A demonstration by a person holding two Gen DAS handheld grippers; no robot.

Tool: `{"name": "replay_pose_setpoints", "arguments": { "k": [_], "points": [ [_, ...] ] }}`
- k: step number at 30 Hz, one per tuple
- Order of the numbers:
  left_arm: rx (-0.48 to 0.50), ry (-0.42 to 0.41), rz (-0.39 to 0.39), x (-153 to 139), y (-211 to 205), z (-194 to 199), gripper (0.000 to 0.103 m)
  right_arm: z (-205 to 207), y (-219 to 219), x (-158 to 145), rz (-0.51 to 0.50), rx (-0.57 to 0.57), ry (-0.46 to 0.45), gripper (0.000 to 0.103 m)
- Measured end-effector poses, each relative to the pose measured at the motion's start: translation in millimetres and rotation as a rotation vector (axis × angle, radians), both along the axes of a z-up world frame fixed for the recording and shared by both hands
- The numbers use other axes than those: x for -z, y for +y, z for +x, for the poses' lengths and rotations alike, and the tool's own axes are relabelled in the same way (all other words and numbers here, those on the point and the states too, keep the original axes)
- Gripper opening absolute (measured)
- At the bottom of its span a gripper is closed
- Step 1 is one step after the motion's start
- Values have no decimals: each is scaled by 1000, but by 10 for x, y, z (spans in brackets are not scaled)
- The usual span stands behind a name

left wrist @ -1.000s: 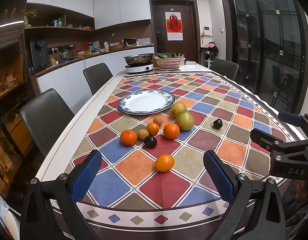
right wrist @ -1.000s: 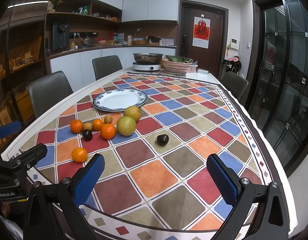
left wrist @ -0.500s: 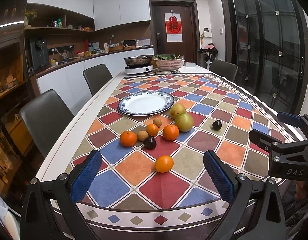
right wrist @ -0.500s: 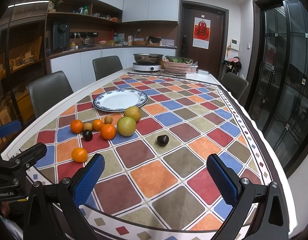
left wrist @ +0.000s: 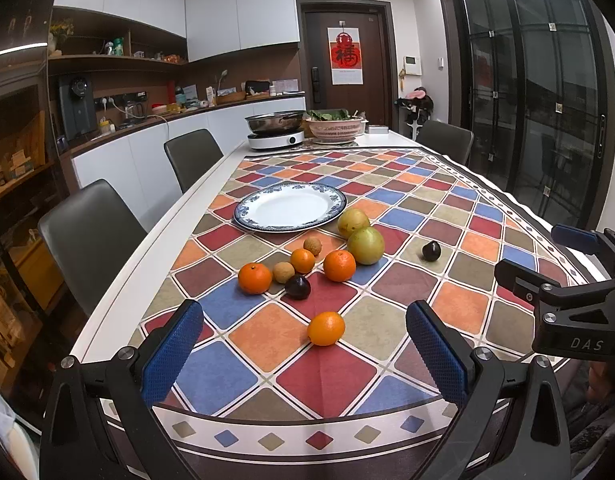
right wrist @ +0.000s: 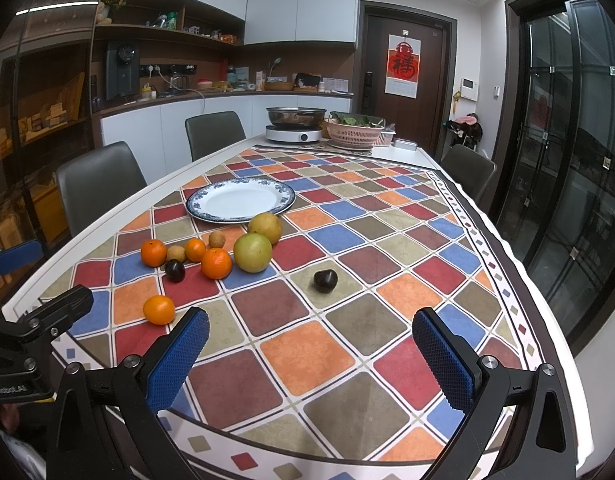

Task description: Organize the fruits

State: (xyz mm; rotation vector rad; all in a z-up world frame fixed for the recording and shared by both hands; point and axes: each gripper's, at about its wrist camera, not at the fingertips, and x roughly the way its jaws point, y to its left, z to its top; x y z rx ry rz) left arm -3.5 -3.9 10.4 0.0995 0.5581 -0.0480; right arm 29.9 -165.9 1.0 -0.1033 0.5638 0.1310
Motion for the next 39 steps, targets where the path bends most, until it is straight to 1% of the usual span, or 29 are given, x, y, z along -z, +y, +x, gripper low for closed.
{"name": "replay_pose_setpoints", "arguments": {
  "k": [25,29,35,39],
  "points": [
    [1,-1,-3,21,20,-9,103,20,12,4,-3,-1,0,102],
    [-4,15,-7,4,-2,15,103,20,9,8,-18,-2,-4,102],
    [-5,52,4,73,-20,87,103,90,65,27,-66,-20,-7,102],
    [7,85,17,135,-40,172,102,231,55,79,-66,-35,27,102]
  ]
}}
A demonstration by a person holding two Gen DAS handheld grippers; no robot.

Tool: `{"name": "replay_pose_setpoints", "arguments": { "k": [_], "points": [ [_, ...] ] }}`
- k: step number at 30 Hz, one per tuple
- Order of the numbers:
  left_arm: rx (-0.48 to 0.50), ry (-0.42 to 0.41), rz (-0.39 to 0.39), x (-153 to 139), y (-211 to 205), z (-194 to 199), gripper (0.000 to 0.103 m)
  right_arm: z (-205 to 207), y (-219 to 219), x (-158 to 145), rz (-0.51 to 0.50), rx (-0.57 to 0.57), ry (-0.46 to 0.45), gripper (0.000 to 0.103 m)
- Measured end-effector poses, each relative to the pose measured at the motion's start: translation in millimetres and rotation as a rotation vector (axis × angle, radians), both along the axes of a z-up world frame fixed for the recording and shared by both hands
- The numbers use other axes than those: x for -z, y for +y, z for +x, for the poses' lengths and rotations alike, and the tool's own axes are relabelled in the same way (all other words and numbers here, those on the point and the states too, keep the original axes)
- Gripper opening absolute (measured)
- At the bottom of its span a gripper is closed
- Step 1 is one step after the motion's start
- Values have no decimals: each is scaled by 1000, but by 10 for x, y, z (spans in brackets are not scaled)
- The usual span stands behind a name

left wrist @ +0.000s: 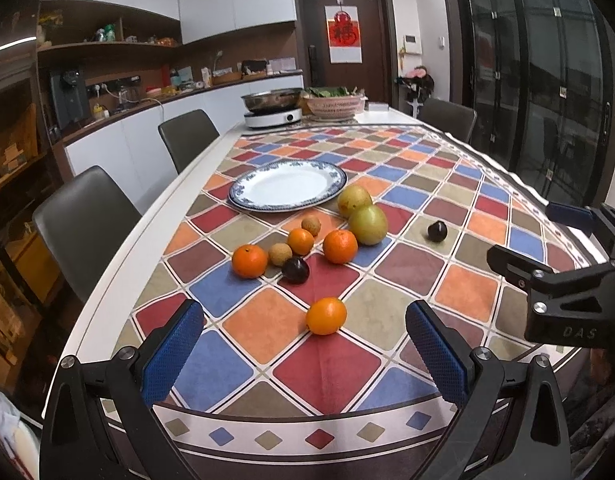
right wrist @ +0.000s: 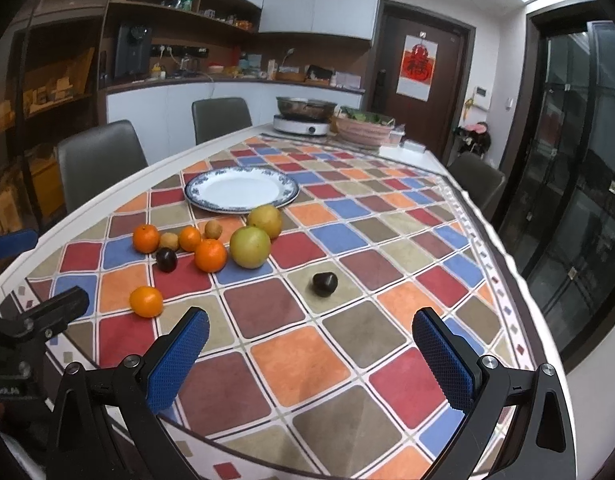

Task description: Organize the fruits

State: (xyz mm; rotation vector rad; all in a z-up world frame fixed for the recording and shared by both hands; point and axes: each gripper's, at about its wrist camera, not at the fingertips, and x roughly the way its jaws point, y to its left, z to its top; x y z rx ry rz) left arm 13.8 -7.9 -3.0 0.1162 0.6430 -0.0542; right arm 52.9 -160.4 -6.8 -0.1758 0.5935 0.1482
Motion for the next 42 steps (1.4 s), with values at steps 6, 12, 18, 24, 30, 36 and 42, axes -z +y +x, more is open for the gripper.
{"name": "replay_pose_setpoints", "arguments": {
  "k": [6,12,18,24,30,36,42],
  "points": [
    [22,73,-16,106,-18,221,88,215,-16,153,0,-31,73,102],
    [34,176,-31,306,-46,456,74,485,-11,298,-8,-32,129,99],
    [34,251,-38,469,-65,611,63,767,-30,463,4,-36,204,87],
    [43,308,-45,580,-77,733,51,969,-47,551,11,-16,238,77],
    [48,348,-46,663,-78,819,41,1149,-53,588,-6,-1,244,65],
    [43,352,-51,686,-64,873,38,1303,-27,662,-15,-3,266,52],
    [44,354,-59,682,-58,926,37,1422,4,695,-28,-4,274,43]
  ]
}}
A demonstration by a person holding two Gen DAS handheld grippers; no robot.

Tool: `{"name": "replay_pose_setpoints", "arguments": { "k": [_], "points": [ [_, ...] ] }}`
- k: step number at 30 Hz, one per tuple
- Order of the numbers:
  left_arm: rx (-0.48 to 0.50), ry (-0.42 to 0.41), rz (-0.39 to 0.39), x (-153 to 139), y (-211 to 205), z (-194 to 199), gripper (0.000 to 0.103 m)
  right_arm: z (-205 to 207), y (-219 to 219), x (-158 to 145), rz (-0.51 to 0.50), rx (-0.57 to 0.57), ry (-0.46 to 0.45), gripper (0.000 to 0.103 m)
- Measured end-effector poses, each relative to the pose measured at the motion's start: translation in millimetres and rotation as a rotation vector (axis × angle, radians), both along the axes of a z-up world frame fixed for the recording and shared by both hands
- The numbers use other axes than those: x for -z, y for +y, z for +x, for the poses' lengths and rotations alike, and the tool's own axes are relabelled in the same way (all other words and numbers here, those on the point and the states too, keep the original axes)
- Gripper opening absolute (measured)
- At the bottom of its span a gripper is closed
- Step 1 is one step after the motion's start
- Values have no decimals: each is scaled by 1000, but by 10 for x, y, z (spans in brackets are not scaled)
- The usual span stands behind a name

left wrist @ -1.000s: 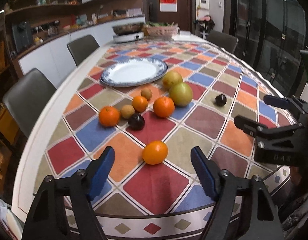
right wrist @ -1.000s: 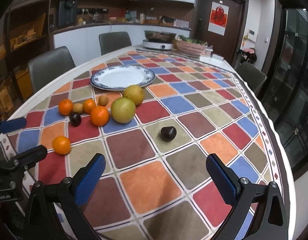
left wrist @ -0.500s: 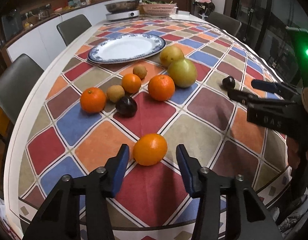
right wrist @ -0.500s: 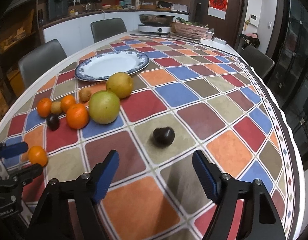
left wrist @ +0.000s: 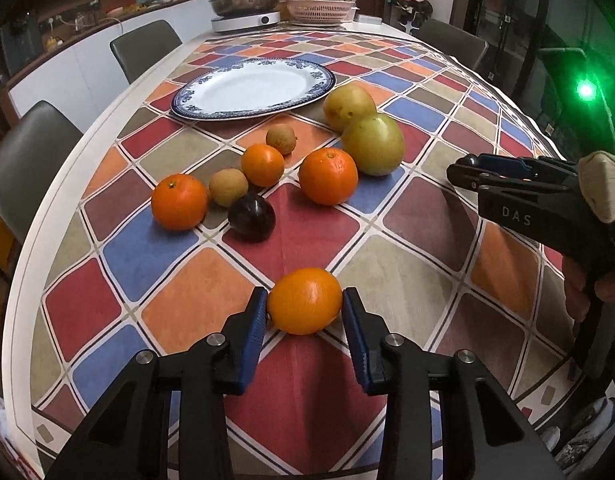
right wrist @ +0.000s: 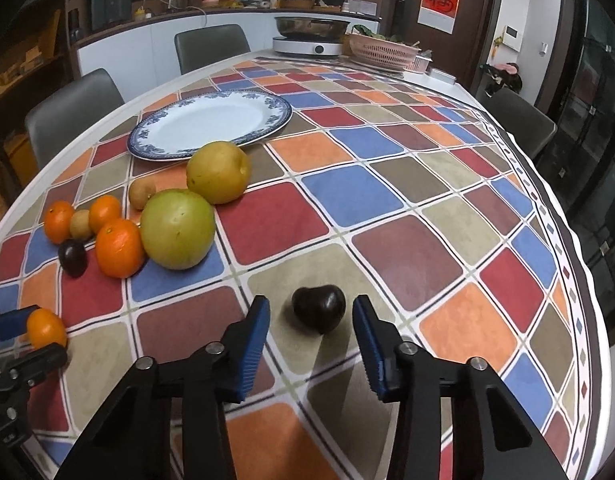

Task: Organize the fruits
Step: 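Close the left gripper on the orange while the right gripper grasps the dark plum, then carry the orange and plum onto the blue-rimmed plate and open both grippers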

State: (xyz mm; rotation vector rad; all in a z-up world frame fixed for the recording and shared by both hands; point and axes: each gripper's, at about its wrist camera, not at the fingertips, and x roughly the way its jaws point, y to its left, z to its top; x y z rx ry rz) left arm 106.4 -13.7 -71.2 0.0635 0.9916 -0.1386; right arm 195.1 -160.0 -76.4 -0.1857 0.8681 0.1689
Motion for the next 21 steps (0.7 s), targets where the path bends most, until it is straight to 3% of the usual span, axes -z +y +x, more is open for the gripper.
{"name": "replay_pose_setpoints", "arguments": {
  "k": [9,21],
  "points": [
    [3,-5,-7,-12,-3,92,37,89,-25,53,7,5,22,29],
    [7,-83,-20,-223,61,27,37,-76,87,-188,81,-54,30,29]
  ]
}}
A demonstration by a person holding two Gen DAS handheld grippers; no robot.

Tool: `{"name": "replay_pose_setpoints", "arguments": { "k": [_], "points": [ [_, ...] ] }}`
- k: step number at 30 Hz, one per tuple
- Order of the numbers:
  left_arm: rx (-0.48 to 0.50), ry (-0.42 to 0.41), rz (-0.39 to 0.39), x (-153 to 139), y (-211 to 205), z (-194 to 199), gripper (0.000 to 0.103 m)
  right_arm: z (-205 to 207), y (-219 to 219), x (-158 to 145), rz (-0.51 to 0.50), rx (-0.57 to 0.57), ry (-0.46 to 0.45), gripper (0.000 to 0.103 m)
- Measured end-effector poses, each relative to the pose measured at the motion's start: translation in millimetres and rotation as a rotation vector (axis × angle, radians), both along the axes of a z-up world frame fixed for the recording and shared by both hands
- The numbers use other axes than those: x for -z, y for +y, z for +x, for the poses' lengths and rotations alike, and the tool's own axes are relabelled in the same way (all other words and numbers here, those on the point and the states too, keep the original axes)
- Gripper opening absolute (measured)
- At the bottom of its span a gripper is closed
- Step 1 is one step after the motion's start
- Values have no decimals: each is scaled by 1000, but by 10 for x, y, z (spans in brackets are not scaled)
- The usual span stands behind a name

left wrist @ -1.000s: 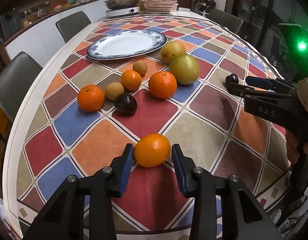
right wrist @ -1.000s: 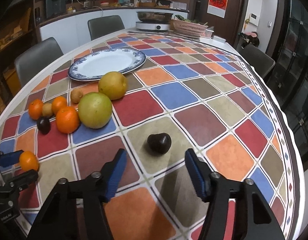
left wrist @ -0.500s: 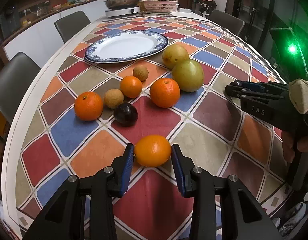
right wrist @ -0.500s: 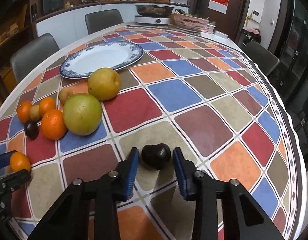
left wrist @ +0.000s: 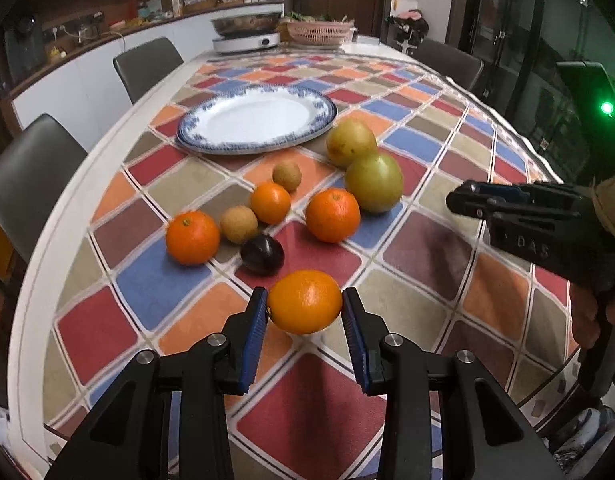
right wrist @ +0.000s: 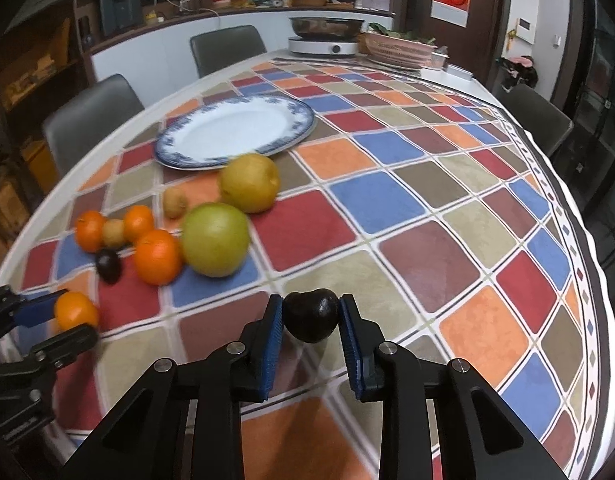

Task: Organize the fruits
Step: 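Carry the orange and plum onto the blue-rimmed plate and open both grippers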

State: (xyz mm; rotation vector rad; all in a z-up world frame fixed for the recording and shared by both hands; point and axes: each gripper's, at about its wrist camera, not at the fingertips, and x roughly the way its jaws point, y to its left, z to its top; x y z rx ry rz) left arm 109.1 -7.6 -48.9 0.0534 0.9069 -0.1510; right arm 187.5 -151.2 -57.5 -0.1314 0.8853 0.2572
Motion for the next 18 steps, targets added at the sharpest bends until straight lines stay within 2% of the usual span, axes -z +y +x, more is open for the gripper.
{"name": "replay_pose_setpoints", "arguments": {
  "k": [10,18],
  "points": [
    [15,-111,8,-393,179,230,37,-48,222,-382,46,-73,-59,29],
    [28,-150,10,-608,346,607,37,230,484,-694,40,-144,-126,29]
  ]
}}
